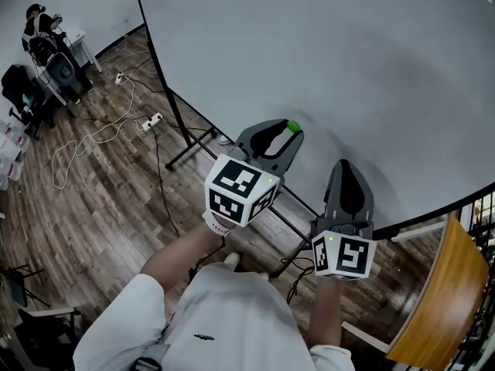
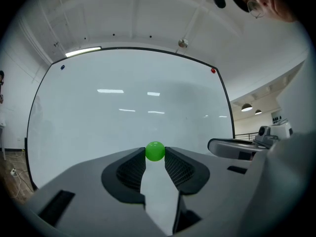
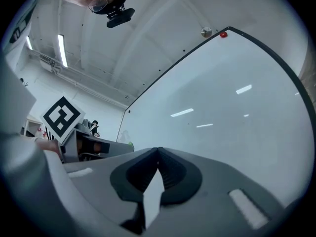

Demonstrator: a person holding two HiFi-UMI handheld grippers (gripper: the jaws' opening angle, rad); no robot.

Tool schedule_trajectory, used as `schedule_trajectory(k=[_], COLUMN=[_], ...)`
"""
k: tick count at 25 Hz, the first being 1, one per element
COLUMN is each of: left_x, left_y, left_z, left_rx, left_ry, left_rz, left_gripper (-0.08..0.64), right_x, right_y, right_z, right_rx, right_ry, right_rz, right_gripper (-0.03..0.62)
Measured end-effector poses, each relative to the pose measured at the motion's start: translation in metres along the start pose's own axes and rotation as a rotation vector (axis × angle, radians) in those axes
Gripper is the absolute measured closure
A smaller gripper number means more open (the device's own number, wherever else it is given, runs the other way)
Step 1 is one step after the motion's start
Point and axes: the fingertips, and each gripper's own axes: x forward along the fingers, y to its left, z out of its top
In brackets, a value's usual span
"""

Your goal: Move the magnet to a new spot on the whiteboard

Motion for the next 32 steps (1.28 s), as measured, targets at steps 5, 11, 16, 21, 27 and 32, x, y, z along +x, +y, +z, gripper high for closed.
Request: schedule_trajectory(k=[5, 11, 16, 21, 27, 32], left_x=[0.009, 0.027, 0.044, 0.055, 0.07, 0.074], left_y=[0.02, 0.043, 0.058, 0.068, 0.075, 0.08], left_z=[0.009, 0.023, 0.029, 0.037, 0.041, 0.042], left_rx=[0.015, 0.02, 0.036, 0.056, 0.08, 0.083], left_ry=[-0.018, -0.044, -0.05, -0.055, -0.036, -0.027], left_rz=[0.018, 0.028, 0.026, 0.023, 0.007, 0.006], left_gripper=[0.437, 0.437, 0.437, 0.437, 0.437, 0.437], right_x=[0.028, 0.056, 0.077, 0.091, 0.104, 0.104], right_y=[-0.003, -0.009, -0.007, -0.003, 0.001, 0.008], right_z=[0.0, -0.001, 0.001, 0.004, 0.004, 0.007], right_rx=[0.005, -0.003, -0.004, 0.001, 0.013, 0.027], right_ry=[-0.007, 0.0, -0.007, -0.02, -0.031, -0.035], right_rz=[-0.012, -0.002, 0.011, 0.017, 0.025, 0.042], right_gripper=[0.58, 0.58, 0.58, 0.58, 0.58, 0.58])
